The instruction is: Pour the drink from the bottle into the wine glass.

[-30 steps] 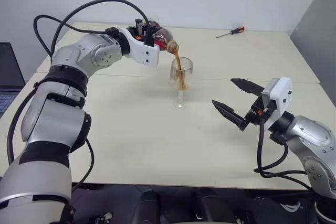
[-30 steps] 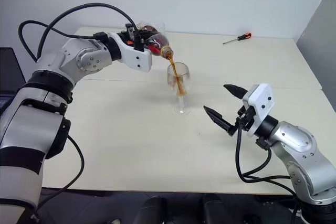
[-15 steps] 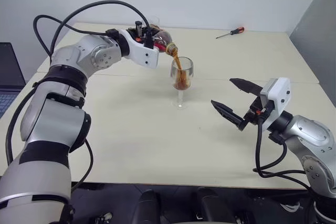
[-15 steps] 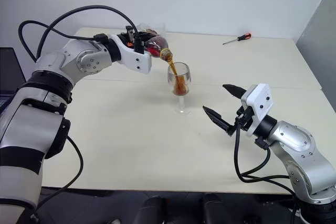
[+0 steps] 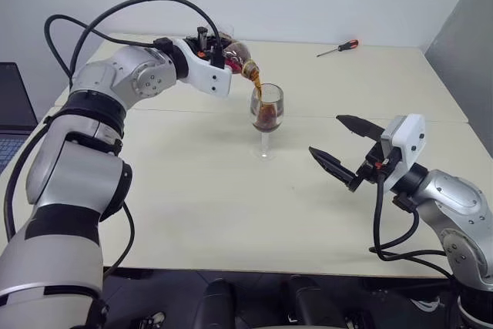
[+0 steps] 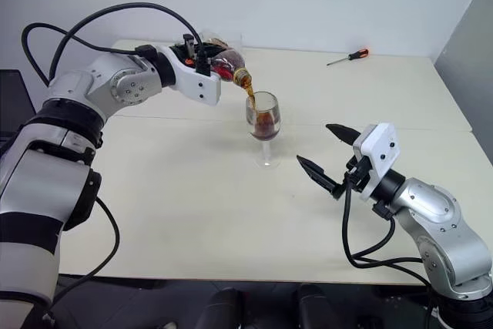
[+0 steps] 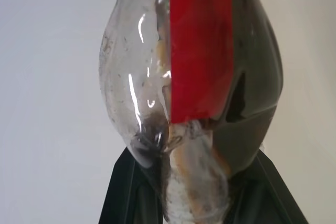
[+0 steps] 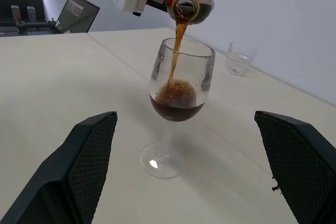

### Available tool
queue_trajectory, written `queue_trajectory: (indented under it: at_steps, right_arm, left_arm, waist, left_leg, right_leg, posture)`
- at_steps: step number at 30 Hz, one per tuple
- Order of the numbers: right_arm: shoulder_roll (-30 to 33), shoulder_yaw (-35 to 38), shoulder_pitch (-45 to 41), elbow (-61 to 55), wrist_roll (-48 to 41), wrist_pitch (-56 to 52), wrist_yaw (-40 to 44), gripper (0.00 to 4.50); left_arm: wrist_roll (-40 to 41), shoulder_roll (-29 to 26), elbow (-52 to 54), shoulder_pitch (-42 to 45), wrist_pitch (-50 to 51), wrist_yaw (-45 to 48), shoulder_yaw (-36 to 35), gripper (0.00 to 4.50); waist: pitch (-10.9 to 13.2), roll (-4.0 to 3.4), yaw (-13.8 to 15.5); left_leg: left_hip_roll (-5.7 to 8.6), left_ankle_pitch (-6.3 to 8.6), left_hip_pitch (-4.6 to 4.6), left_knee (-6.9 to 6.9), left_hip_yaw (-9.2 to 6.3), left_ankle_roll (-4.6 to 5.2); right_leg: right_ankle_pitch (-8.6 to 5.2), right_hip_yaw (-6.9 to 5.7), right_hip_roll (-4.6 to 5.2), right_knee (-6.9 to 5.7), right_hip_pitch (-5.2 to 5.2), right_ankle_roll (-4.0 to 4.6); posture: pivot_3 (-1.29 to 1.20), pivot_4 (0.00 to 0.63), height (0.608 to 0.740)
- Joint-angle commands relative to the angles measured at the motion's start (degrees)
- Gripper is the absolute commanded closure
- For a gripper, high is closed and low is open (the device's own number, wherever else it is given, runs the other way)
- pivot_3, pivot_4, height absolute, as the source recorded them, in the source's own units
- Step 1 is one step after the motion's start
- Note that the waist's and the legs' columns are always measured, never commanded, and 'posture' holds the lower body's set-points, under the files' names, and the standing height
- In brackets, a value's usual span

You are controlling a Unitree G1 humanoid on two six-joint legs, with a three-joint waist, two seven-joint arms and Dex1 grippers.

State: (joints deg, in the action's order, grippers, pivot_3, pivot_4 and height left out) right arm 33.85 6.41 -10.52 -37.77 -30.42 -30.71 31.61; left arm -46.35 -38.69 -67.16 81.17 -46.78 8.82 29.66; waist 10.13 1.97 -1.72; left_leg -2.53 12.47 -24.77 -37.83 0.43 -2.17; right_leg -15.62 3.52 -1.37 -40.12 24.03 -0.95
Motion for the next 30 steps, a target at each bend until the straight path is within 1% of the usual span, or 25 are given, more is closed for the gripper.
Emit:
queue_trajectory:
  at_steps: [1, 30]
  right_arm:
    - [0.0, 0.0, -0.7, -1.0, -0.3, 0.5, 0.1, 0.0]
    - [0.2, -0.4, -0.6, -1.0, 0.3, 0.5, -0.2, 0.0]
  left_arm:
    - [0.0, -1.0, 0.5, 2.8, 0.0, -1.4, -0.1, 3.6]
    - [-1.4, -0.9, -0.9, 4.2, 0.1, -2.7, 1.4, 3.6]
  waist:
    - [0.0, 0.0, 0.0]
    - [0.0, 0.0, 0.0]
  left_leg:
    - [0.0, 0.0, 0.0, 0.0, 0.0, 0.0]
    - [0.0, 0.0, 0.0, -0.01, 0.0, 0.0]
  right_leg:
    - [0.0, 0.0, 0.0, 0.0, 0.0, 0.0]
    - [0.0, 0.0, 0.0, 0.0, 0.0, 0.0]
  posture:
    - [0.0, 0.15, 0.74]
    - [0.0, 0.15, 0.74]
